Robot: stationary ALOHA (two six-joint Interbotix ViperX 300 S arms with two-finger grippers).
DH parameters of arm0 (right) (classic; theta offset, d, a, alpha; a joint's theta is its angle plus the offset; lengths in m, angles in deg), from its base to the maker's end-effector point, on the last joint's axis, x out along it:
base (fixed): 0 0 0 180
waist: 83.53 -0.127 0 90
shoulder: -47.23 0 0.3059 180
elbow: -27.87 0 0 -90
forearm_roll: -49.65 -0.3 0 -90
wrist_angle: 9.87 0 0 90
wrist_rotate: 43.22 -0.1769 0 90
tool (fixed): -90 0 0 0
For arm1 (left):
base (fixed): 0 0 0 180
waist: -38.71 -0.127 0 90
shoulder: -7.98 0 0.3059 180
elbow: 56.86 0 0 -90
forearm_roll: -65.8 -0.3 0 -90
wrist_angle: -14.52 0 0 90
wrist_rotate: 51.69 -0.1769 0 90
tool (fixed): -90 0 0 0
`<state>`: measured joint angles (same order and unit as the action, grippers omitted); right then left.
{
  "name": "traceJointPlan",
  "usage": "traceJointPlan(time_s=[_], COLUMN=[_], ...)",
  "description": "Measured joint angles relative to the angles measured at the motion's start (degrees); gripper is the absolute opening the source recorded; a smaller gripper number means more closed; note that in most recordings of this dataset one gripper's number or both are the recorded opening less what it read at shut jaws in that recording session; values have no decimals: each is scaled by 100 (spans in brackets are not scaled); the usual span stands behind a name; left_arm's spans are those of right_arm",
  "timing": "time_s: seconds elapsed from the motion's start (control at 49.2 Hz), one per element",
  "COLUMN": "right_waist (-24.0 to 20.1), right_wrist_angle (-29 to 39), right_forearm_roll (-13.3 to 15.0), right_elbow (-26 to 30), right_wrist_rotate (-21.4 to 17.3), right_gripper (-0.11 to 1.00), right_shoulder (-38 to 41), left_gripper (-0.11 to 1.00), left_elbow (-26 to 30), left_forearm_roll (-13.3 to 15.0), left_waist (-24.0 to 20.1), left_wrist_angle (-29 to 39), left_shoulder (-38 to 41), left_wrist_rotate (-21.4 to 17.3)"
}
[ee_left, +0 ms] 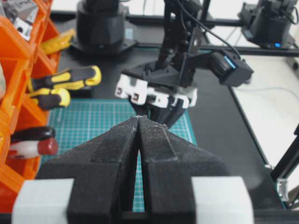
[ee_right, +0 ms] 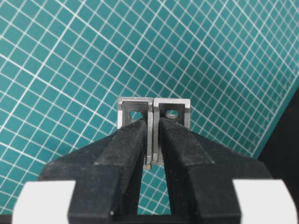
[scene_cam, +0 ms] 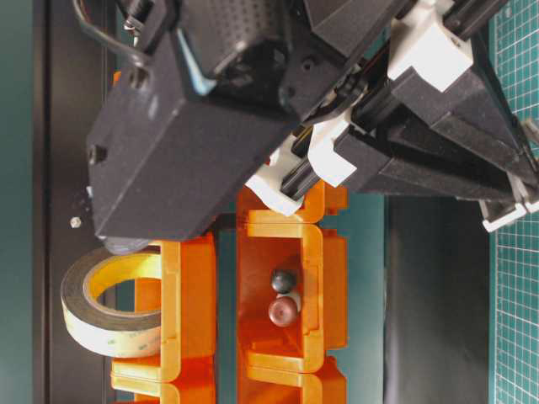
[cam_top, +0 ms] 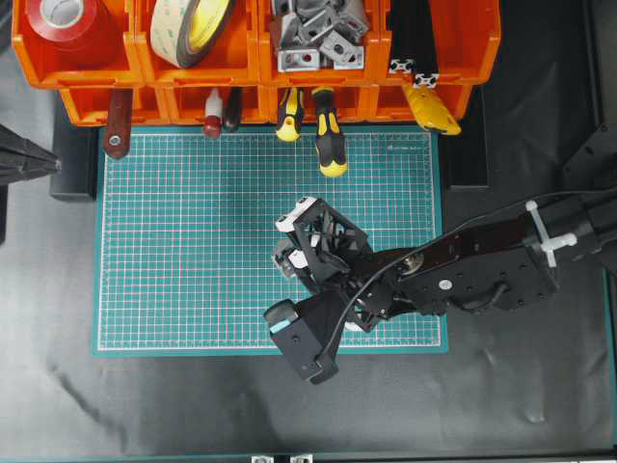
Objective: Pick corner brachets from container rack with right arm.
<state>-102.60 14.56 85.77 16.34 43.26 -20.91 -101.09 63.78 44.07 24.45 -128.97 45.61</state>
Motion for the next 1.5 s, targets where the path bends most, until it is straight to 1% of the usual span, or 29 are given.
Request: traceJointPlan(time_s=[0.284,0.325,0.345,0.386,0.549,0.589,0.63,0.711,0.752,0.894,1.016,1.301,1.402,1.504], right_waist=[18,18,18,26,35,26,35,35,35,-79,-308,-853,-888,-853], right_wrist_angle=[-123,-141,-149,-158,-185,-185,-185,-176,-158,44,70,97,79,35], right_forearm_roll=[-9,0,0,-9,-79,-88,-88,-105,-114,-141,-105,-97,-88,-88], right_elbow=[0,0,0,0,0,0,0,0,-9,-114,-246,-492,-633,-817], right_wrist_rotate=[9,9,0,0,-18,-44,-79,-229,-404,-1204,-1819,-2558,-2795,-2962], right_gripper=[9,11,14,23,66,73,76,76,75,75,74,74,74,74], right_shoulder=[44,53,62,62,79,79,79,79,70,-53,-483,-1644,-2101,-2619], left_gripper=[0,0,0,0,0,0,0,0,0,0,0,0,0,0], left_elbow=[0,0,0,0,0,0,0,0,0,0,0,0,0,0], left_forearm_roll=[-9,-9,0,-9,-9,-9,-9,-9,-9,0,-9,0,0,0], left_waist=[0,0,0,0,0,0,0,0,0,0,0,0,0,0], left_wrist_angle=[0,0,0,0,0,0,-9,0,-9,-9,0,9,35,70], left_shoulder=[0,-9,-9,-9,-9,-9,-9,-9,-9,-26,-88,-193,-193,-185], left_wrist_rotate=[-9,-9,-9,0,0,0,0,-9,0,0,0,9,53,211])
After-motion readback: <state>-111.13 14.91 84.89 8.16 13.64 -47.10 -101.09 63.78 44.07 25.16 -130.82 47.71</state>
